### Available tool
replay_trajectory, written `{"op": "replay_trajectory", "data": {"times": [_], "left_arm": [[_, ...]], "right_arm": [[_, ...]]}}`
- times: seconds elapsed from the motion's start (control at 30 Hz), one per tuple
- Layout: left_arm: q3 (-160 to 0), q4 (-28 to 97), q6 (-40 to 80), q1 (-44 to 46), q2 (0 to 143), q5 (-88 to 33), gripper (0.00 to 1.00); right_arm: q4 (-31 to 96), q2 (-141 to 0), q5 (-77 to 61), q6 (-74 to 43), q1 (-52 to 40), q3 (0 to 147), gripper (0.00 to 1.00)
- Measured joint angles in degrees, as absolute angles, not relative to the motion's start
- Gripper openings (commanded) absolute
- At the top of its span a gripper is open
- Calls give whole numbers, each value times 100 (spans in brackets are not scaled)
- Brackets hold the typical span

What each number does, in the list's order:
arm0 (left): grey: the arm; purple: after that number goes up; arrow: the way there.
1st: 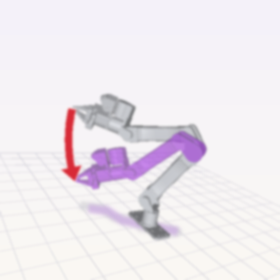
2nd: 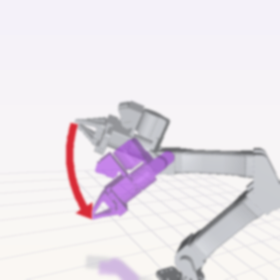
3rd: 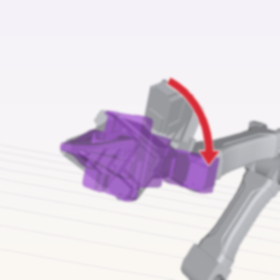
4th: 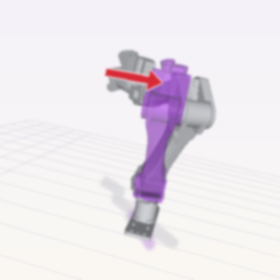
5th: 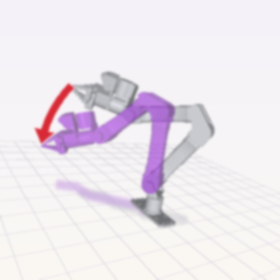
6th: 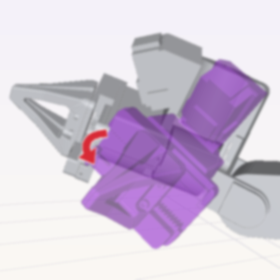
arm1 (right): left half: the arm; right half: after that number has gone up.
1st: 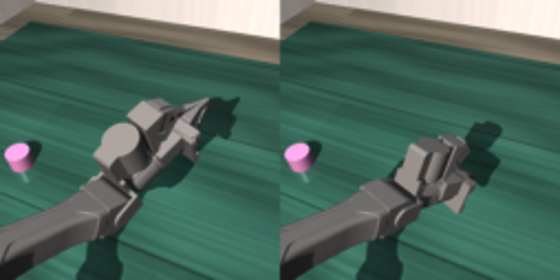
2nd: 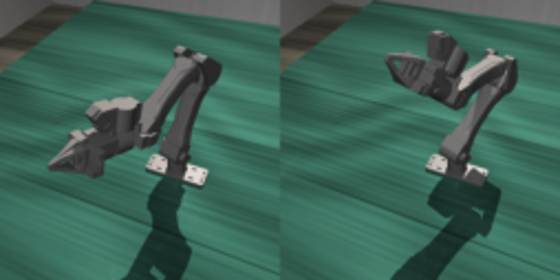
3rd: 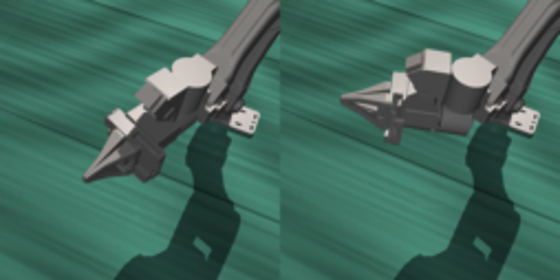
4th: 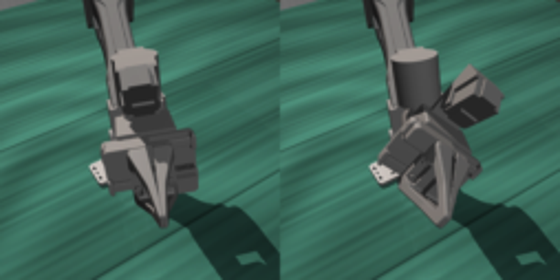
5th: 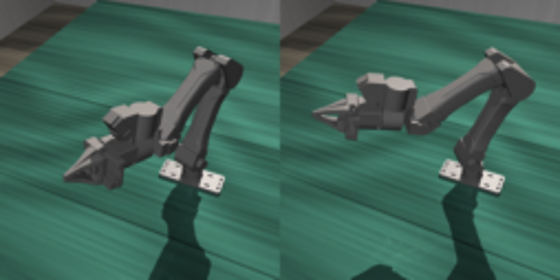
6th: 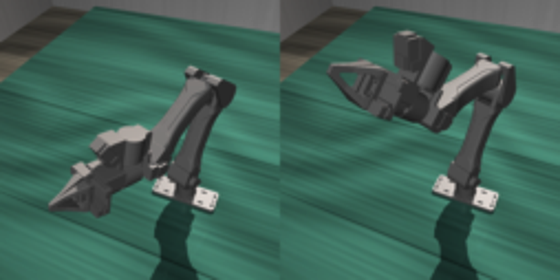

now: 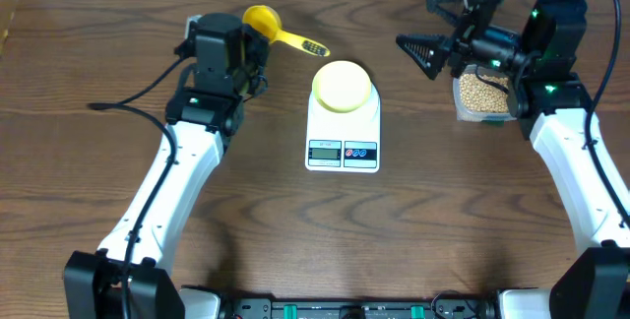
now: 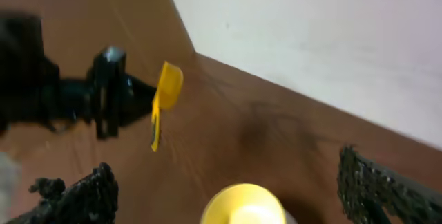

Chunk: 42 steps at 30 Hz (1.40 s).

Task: Scoop item into bowl and weigh 50g on scale
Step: 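Bring the scoop over the scale and grasp its handle with the right gripper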

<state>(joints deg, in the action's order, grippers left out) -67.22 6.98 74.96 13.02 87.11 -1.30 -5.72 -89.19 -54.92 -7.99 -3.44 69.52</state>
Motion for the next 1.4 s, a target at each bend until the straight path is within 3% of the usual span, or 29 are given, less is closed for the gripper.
{"op": "replay_trajectory", "data": {"times": [0.1, 0.3, 0.43, 0.5, 0.57, 0.6, 0.67, 0.8, 1.07, 1.17, 1.4], "left_arm": [[-6722, 687, 7664, 1389, 8820, -86, 8], [-6722, 646, 7874, 1511, 8991, -19, 8], [-6722, 600, 7940, 1579, 8991, 5, 8], [-6722, 598, 7953, 1627, 8991, 14, 8], [-6722, 596, 7953, 1673, 8991, 16, 8], [-6722, 598, 7953, 1702, 8991, 16, 8], [-6722, 596, 7955, 1741, 8991, 14, 8], [-6722, 598, 8068, 1782, 8991, 12, 8], [-6722, 596, 8433, 1785, 8991, -215, 8], [-6722, 596, 8536, 1785, 8991, -425, 8], [-6722, 587, 8646, 1785, 8991, -797, 8]], "right_arm": [[-589, -9011, -5137, -1372, -578, 6963, 89], [-589, -9380, -4246, -2727, -1188, 6963, 87], [-626, -9463, -3999, -3144, -1352, 6963, 63], [-631, -9465, -3927, -3284, -1404, 6965, 61], [-637, -9465, -3876, -3328, -1450, 6965, 49], [-635, -9465, -3863, -3374, -1476, 6965, 48], [-633, -9467, -3841, -3446, -1533, 6965, 58], [-637, -9467, -3809, -3459, -1671, 6965, 58], [-668, -9467, -3806, -3503, -1872, 6965, 49], [-679, -9467, -3811, -3514, -1940, 6965, 41], [-703, -9467, -3863, -3535, -2051, 6965, 36]]}}
